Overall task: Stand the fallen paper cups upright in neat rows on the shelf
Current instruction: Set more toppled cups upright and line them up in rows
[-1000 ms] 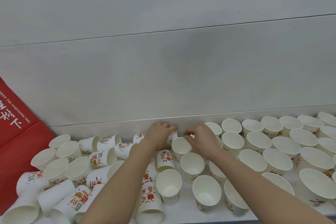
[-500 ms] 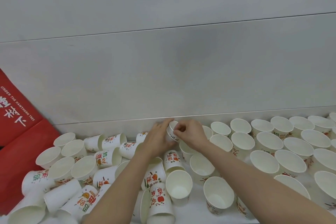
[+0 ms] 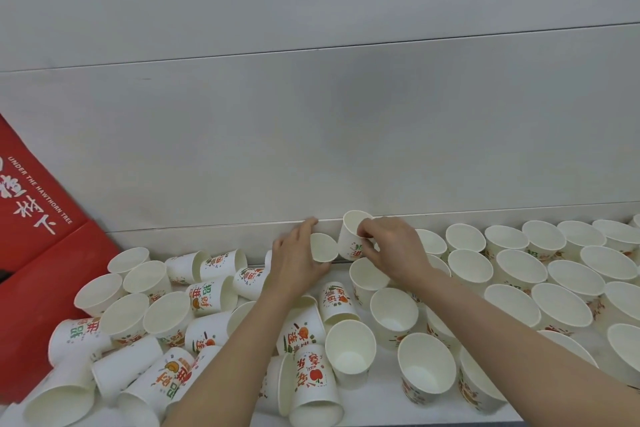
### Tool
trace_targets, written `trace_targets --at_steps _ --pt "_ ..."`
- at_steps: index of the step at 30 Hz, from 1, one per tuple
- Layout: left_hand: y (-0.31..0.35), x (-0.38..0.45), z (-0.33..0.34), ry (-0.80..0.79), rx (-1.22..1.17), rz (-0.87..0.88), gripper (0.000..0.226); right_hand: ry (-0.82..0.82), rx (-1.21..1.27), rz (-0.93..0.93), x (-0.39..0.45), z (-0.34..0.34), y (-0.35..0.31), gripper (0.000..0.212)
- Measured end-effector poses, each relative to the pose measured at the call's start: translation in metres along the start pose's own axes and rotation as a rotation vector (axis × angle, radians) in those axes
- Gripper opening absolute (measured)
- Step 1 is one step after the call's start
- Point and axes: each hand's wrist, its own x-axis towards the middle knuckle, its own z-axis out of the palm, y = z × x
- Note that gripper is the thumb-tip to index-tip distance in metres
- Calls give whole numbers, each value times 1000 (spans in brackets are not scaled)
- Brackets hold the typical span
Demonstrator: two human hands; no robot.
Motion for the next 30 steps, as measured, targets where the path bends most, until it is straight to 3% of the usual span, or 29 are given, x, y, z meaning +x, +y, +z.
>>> trace_targets --at_steps 3,8,13,16,20,26,30 --pt "-1 -3 3 -38 -26 -74 78 -10 -77 -13 1 2 -4 20" --pt "-3 -6 4 14 -30 -79 54 23 -69 58 -3 7 -4 14" --pt "-3 -3 -1 -95 -51 -56 59 -207 -65 100 -5 12 -8 6" --pt "-10 -3 -11 -104 -48 34 66 -349 -101 125 -5 11 -7 18" --pt "-39 -7 -31 -18 -120 -3 61 -247 0 150 -6 9 -13 23" --pt "-48 -2 -46 -65 176 -138 27 -351 101 96 9 19 -50 31" --pt "-40 5 -44 -84 187 -194 30 -409 96 45 10 29 -66 36"
